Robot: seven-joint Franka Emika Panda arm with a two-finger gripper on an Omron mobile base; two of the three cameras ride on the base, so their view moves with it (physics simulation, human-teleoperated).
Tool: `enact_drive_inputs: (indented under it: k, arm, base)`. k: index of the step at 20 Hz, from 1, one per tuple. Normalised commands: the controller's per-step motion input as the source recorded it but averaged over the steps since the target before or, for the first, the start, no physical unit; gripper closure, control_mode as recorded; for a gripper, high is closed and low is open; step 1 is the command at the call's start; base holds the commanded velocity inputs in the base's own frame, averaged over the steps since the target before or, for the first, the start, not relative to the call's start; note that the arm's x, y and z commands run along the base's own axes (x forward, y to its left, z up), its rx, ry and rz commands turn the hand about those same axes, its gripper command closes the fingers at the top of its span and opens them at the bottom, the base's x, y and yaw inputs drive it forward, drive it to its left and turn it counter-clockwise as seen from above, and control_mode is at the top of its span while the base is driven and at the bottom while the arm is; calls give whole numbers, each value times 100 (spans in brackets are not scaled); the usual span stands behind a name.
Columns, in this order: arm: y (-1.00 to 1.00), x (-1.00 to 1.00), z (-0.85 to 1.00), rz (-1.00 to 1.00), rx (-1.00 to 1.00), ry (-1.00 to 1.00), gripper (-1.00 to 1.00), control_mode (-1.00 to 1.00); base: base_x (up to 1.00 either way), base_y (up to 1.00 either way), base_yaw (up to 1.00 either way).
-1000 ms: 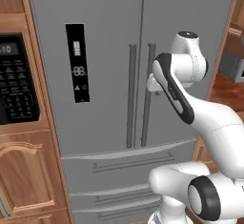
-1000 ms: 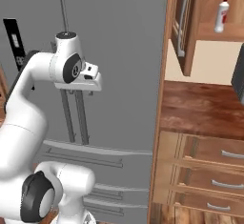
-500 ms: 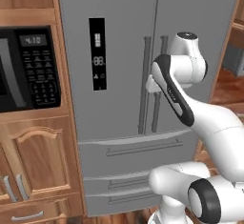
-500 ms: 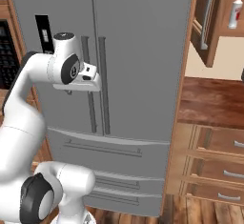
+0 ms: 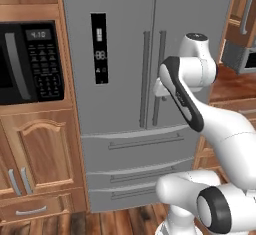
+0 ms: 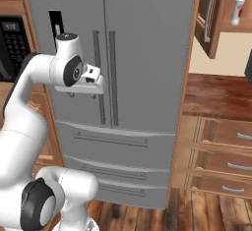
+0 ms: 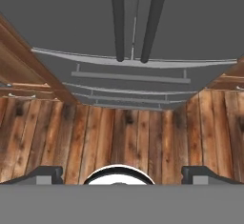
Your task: There is a bowl on the dining counter. Grab a lemon wedge from the fridge and place it in the bowl. Then get the liquor bottle and glass cup from the cabinet and place them next to the bowl.
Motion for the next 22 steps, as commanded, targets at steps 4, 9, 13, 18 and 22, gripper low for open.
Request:
enact_drive_inputs:
  k: [4, 9, 13, 18, 22]
  arm:
    - [-1, -1, 0, 0, 0, -1, -100, -100]
    - [-29, 43, 0, 0, 0, -6, -100, -100]
    - [-25, 53, 0, 0, 0, -23, -100, -100]
    - [-1, 57, 0, 0, 0, -27, -100, -100]
    - [0, 57, 0, 0, 0, -27, -100, -100]
  base:
    - [-4, 0, 0]
    - [0, 0, 0]
    - [0, 0, 0]
    - [0, 0, 0]
    - [0, 0, 0]
